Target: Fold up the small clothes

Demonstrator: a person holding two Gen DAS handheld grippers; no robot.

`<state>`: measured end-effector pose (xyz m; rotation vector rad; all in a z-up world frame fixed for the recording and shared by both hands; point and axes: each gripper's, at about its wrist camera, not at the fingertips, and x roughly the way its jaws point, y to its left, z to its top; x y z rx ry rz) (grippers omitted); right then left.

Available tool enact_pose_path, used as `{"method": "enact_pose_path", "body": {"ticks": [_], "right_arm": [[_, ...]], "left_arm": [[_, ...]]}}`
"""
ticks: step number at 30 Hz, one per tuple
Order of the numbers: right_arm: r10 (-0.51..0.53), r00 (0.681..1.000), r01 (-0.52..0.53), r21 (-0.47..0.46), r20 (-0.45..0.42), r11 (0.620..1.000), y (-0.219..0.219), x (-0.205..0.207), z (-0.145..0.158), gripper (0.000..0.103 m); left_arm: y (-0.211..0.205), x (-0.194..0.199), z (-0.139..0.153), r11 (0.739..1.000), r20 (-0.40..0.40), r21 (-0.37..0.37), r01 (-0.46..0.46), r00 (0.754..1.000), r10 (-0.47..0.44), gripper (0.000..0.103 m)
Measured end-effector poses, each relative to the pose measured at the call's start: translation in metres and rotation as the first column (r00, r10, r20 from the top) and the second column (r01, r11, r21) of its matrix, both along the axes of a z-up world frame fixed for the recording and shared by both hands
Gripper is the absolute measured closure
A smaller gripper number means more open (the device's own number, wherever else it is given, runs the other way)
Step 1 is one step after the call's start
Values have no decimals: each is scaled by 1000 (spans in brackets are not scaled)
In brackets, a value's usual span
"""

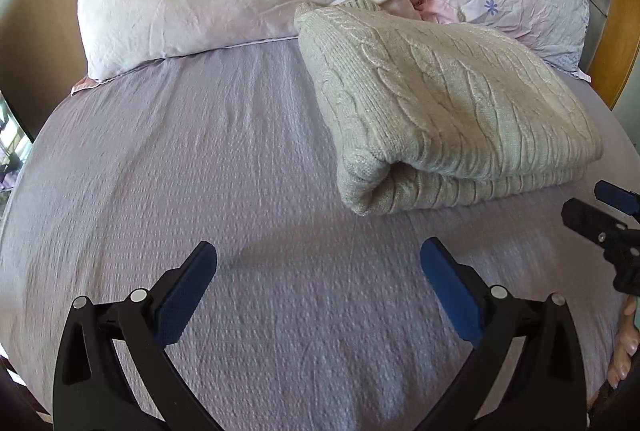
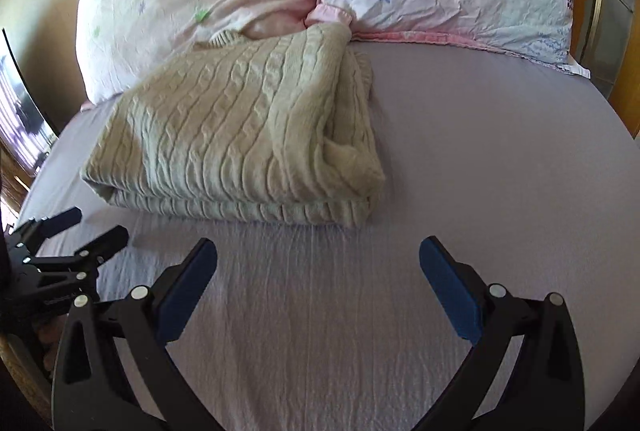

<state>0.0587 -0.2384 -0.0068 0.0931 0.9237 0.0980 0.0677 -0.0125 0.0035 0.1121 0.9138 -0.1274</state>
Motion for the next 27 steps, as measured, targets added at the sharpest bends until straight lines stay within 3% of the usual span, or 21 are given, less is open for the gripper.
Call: {"method": "enact_pose_path", "body": {"ticks": [7, 27], "right_arm": [[2, 999, -6, -112, -40, 994, 16, -1, -9, 2], [-3, 999, -1, -111, -41, 994, 15, -2, -9, 2]], "left_arm": [[4, 2, -1, 1000, -13, -17, 11, 1000, -11, 1], [3, 0, -2, 1000, -12, -17, 7, 1000, -7, 1]]}}
